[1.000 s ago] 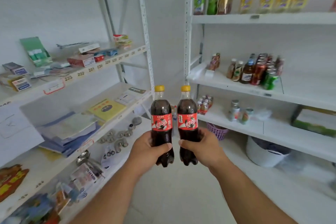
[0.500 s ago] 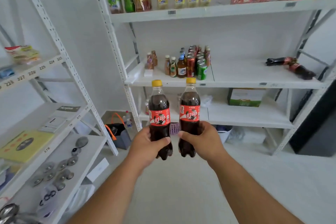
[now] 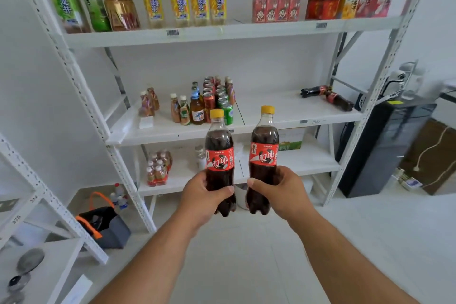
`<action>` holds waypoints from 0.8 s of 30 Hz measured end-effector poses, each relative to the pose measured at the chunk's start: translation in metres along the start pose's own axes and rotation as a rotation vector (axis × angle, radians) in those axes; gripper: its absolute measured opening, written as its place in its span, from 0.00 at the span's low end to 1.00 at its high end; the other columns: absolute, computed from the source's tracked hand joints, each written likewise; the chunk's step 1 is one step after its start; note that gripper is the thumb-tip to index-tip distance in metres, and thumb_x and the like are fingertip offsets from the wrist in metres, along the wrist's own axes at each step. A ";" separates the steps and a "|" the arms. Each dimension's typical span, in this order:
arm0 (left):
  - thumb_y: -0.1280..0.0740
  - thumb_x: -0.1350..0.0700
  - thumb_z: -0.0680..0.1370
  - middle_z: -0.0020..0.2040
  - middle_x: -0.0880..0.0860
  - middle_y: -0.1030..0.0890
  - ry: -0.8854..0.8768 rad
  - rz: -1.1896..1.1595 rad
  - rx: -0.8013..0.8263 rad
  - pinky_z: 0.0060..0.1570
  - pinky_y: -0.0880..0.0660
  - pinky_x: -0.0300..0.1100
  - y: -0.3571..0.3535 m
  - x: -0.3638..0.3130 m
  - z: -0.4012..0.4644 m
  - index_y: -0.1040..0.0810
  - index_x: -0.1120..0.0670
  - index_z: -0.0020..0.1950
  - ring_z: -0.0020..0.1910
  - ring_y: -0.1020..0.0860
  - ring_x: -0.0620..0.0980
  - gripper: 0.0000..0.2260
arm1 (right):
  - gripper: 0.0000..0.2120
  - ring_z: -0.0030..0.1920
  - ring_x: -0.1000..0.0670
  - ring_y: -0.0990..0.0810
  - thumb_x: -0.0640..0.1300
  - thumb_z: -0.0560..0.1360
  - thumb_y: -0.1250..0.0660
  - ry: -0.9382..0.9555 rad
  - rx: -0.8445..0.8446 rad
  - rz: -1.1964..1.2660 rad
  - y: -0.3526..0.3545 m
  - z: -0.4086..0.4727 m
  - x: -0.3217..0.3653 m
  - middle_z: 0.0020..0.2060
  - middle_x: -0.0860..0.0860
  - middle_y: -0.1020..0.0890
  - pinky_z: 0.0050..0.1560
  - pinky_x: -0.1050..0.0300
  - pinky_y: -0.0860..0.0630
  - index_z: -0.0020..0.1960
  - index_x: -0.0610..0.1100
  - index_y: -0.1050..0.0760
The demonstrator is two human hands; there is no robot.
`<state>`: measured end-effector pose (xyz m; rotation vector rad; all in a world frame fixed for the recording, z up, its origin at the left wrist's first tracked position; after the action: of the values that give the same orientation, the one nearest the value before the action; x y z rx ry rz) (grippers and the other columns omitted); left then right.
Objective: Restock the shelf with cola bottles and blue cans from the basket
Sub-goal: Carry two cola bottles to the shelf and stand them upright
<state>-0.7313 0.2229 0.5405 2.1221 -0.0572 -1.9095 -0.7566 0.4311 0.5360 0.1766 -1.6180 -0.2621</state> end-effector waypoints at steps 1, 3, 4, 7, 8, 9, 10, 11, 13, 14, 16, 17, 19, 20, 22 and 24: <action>0.20 0.56 0.74 0.53 0.44 0.13 -0.003 -0.003 0.015 0.41 0.19 0.45 -0.002 -0.003 0.007 0.19 0.45 0.60 0.50 0.15 0.48 0.17 | 0.23 0.52 0.52 0.14 0.54 0.70 0.19 -0.004 -0.010 -0.006 0.003 0.006 0.001 0.51 0.56 0.13 0.49 0.54 0.17 0.61 0.50 0.21; 0.21 0.56 0.74 0.53 0.43 0.14 -0.006 -0.010 0.045 0.43 0.17 0.47 -0.009 -0.007 0.022 0.19 0.45 0.61 0.51 0.15 0.47 0.18 | 0.22 0.52 0.53 0.15 0.54 0.71 0.19 -0.005 -0.025 -0.016 0.008 0.017 0.002 0.51 0.56 0.14 0.45 0.58 0.20 0.60 0.51 0.21; 0.21 0.56 0.74 0.53 0.43 0.14 -0.006 -0.014 0.057 0.45 0.16 0.48 -0.014 -0.009 0.030 0.19 0.44 0.61 0.51 0.15 0.47 0.17 | 0.22 0.51 0.53 0.15 0.54 0.70 0.19 -0.005 -0.035 -0.021 0.011 0.024 0.002 0.50 0.56 0.14 0.45 0.59 0.20 0.60 0.51 0.21; 0.20 0.55 0.74 0.54 0.43 0.14 -0.002 -0.013 0.076 0.48 0.17 0.48 -0.031 -0.011 0.058 0.19 0.41 0.57 0.52 0.15 0.46 0.16 | 0.22 0.51 0.53 0.15 0.54 0.69 0.18 -0.013 -0.061 -0.031 0.021 0.050 -0.003 0.50 0.56 0.14 0.52 0.53 0.18 0.59 0.51 0.20; 0.20 0.56 0.73 0.54 0.43 0.14 -0.001 -0.018 0.077 0.51 0.18 0.48 -0.038 -0.013 0.067 0.19 0.41 0.55 0.52 0.16 0.45 0.16 | 0.22 0.50 0.53 0.14 0.54 0.69 0.18 -0.014 -0.068 -0.032 0.025 0.061 -0.006 0.49 0.56 0.13 0.54 0.50 0.17 0.58 0.51 0.20; 0.20 0.56 0.73 0.54 0.43 0.14 -0.001 -0.020 0.078 0.53 0.18 0.48 -0.046 -0.014 0.078 0.19 0.42 0.55 0.53 0.15 0.45 0.16 | 0.22 0.50 0.53 0.14 0.54 0.68 0.18 -0.016 -0.072 -0.032 0.030 0.073 -0.009 0.49 0.56 0.13 0.54 0.48 0.16 0.58 0.51 0.20; 0.19 0.56 0.73 0.54 0.44 0.13 0.003 -0.018 0.078 0.55 0.18 0.48 -0.054 -0.016 0.089 0.19 0.42 0.55 0.53 0.15 0.45 0.16 | 0.23 0.50 0.53 0.14 0.55 0.68 0.18 -0.018 -0.072 -0.033 0.036 0.085 -0.011 0.49 0.57 0.13 0.55 0.48 0.16 0.59 0.51 0.20; 0.19 0.57 0.72 0.54 0.45 0.13 0.003 -0.012 0.084 0.55 0.18 0.48 -0.063 -0.017 0.100 0.18 0.43 0.55 0.53 0.15 0.46 0.16 | 0.23 0.51 0.53 0.14 0.55 0.68 0.18 -0.016 -0.069 -0.036 0.041 0.097 -0.013 0.50 0.57 0.13 0.55 0.49 0.17 0.59 0.51 0.20; 0.19 0.57 0.72 0.54 0.45 0.12 0.002 0.002 0.091 0.55 0.19 0.46 -0.083 -0.020 0.122 0.18 0.43 0.55 0.53 0.14 0.45 0.16 | 0.23 0.51 0.54 0.15 0.54 0.69 0.18 -0.006 -0.059 -0.036 0.053 0.123 -0.017 0.50 0.57 0.14 0.55 0.53 0.18 0.60 0.51 0.21; 0.19 0.57 0.72 0.54 0.45 0.12 0.009 0.008 0.091 0.56 0.19 0.45 -0.094 -0.023 0.133 0.18 0.43 0.55 0.53 0.14 0.45 0.16 | 0.22 0.51 0.55 0.15 0.54 0.69 0.18 -0.002 -0.054 -0.028 0.060 0.137 -0.019 0.50 0.58 0.14 0.54 0.54 0.19 0.59 0.52 0.21; 0.19 0.56 0.72 0.54 0.44 0.12 0.024 0.015 0.085 0.58 0.18 0.49 -0.117 -0.027 0.157 0.17 0.44 0.58 0.54 0.14 0.46 0.18 | 0.19 0.51 0.55 0.15 0.53 0.69 0.18 0.008 -0.040 -0.006 0.075 0.166 -0.023 0.49 0.58 0.14 0.54 0.55 0.19 0.55 0.55 0.22; 0.19 0.56 0.71 0.54 0.44 0.12 0.036 0.015 0.082 0.59 0.18 0.52 -0.128 -0.030 0.168 0.17 0.44 0.60 0.55 0.14 0.47 0.19 | 0.18 0.51 0.55 0.15 0.52 0.69 0.18 0.013 -0.029 0.002 0.083 0.181 -0.025 0.48 0.59 0.14 0.54 0.55 0.20 0.53 0.56 0.23; 0.19 0.55 0.71 0.55 0.45 0.12 0.068 0.007 0.066 0.59 0.17 0.57 -0.151 -0.034 0.188 0.17 0.43 0.60 0.55 0.14 0.50 0.19 | 0.18 0.52 0.55 0.15 0.52 0.69 0.18 0.012 -0.011 0.003 0.101 0.210 -0.029 0.48 0.59 0.14 0.54 0.55 0.20 0.54 0.56 0.22; 0.19 0.55 0.71 0.55 0.45 0.12 0.084 0.001 0.057 0.59 0.17 0.58 -0.161 -0.037 0.197 0.17 0.44 0.60 0.55 0.14 0.51 0.19 | 0.19 0.52 0.55 0.15 0.53 0.69 0.18 0.009 -0.005 -0.007 0.109 0.224 -0.031 0.49 0.59 0.14 0.56 0.53 0.19 0.55 0.54 0.21; 0.19 0.55 0.71 0.55 0.45 0.12 0.100 -0.022 0.039 0.59 0.18 0.59 -0.180 -0.040 0.214 0.17 0.44 0.60 0.55 0.13 0.51 0.19 | 0.23 0.53 0.54 0.14 0.54 0.68 0.17 0.002 0.013 -0.020 0.125 0.249 -0.035 0.51 0.58 0.13 0.59 0.51 0.18 0.59 0.52 0.20; 0.19 0.55 0.71 0.54 0.45 0.12 0.106 -0.035 0.022 0.59 0.17 0.60 -0.199 -0.044 0.228 0.17 0.45 0.60 0.54 0.13 0.51 0.19 | 0.25 0.54 0.53 0.14 0.55 0.67 0.17 0.000 0.032 -0.026 0.138 0.271 -0.041 0.52 0.58 0.13 0.60 0.49 0.18 0.61 0.52 0.20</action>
<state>-0.9921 0.3808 0.5167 2.2496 -0.0191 -1.8198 -1.0183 0.5910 0.5208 0.2223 -1.6215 -0.2561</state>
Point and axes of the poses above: each hand's wrist, its own z-axis towards the middle knuckle, its own y-axis out of the back of the hand, x = y × z, the point moved 2 cm from there along z, towards the middle knuckle
